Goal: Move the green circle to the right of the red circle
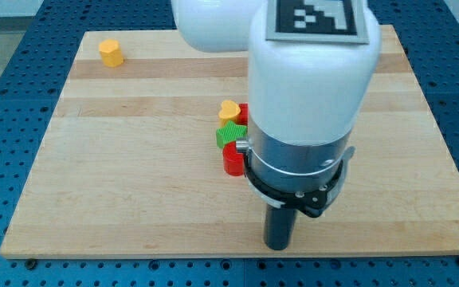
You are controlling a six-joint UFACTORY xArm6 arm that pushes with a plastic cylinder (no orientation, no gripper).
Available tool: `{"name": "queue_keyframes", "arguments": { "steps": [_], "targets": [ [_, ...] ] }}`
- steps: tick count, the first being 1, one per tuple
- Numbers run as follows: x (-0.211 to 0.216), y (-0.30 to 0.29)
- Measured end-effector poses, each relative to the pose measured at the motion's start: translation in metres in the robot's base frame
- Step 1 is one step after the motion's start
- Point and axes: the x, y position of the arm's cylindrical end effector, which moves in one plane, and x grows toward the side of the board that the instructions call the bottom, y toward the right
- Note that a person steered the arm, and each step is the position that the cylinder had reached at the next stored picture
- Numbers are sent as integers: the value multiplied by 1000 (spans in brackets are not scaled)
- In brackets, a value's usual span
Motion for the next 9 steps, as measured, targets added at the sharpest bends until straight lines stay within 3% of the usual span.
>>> {"name": "queue_keyframes", "arguments": {
  "steps": [9],
  "targets": [
    [-51,24]
  ]
}}
